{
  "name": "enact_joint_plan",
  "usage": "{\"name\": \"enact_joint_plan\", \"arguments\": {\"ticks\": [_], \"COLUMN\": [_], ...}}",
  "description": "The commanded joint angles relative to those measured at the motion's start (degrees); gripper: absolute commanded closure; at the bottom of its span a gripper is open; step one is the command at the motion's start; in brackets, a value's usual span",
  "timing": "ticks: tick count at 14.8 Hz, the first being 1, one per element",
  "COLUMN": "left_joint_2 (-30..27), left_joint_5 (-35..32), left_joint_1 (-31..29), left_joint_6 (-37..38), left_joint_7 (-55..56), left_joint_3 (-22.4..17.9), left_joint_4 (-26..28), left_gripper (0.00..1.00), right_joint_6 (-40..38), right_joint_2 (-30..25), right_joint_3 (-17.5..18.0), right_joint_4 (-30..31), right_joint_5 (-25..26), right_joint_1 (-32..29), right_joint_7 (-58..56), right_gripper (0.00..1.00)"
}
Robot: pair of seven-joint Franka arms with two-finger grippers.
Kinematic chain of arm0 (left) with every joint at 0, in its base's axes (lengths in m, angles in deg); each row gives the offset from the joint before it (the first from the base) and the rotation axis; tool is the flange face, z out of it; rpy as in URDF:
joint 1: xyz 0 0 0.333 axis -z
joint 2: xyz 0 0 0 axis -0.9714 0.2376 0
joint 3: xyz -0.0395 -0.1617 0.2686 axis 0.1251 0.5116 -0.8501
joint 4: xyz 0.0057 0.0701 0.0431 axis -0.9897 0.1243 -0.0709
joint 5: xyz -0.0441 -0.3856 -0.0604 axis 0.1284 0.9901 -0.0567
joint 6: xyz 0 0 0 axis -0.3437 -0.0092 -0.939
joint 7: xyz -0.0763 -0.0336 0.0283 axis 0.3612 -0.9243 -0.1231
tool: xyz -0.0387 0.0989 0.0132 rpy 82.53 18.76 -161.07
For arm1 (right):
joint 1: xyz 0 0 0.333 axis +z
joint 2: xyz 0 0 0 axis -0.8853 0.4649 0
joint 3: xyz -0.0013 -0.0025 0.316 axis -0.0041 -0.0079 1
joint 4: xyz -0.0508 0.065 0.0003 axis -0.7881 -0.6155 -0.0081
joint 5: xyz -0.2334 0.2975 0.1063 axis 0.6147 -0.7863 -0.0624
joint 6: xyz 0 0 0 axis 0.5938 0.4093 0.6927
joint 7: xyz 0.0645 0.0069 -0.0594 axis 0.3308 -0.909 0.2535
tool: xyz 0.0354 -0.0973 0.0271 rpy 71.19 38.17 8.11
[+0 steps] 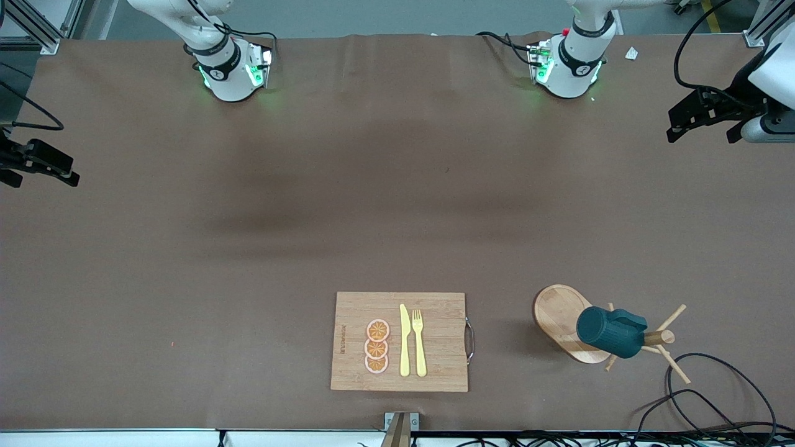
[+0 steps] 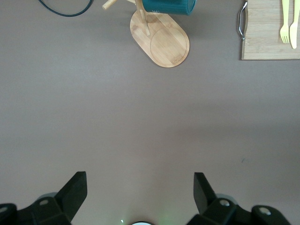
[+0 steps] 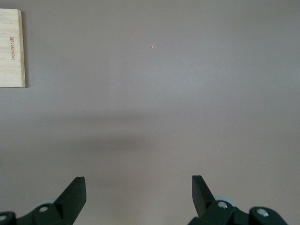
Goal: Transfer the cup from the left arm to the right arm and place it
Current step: 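Move the left gripper toward the teal mug on the wooden stand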
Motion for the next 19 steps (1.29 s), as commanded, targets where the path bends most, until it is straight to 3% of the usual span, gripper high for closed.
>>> {"name": "enact_joint_plan", "arguments": {"ticks": [1,11,15,19], "left_joint_2": [0.0,3.8,6.3,10.9], "left_joint_5": [0.0,0.0,0.0,0.7], "left_joint_1": [-0.3,-0.8,-0.8,-0.8], "left_joint_6": [0.4,-0.6,-5.2,-9.8], "left_joint_7": [-1.1,-1.0,0.7,9.2], "left_joint_3": [0.0,-2.1,-2.9,-3.3], "left_joint_4": [-0.7,-4.4,-4.6,-7.2], "left_gripper": [0.00,0.00,0.00,0.00], "right_joint_6": [0.1,0.2,0.3,0.3], "right_joint_2": [-1.3,-1.3,-1.3,-1.3], "right_joint_3": [0.1,0.1,0.1,0.1], "right_joint_4": [0.7,0.8,0.9,0.9], "right_joint_5": [0.5,0.5,0.5,0.5], "right_joint_1": [0.3,0.3,0.3,0.3], "right_joint_7": [-0.3,-0.3,-0.3,-0.3], "right_gripper": [0.00,0.00,0.00,0.00]}}
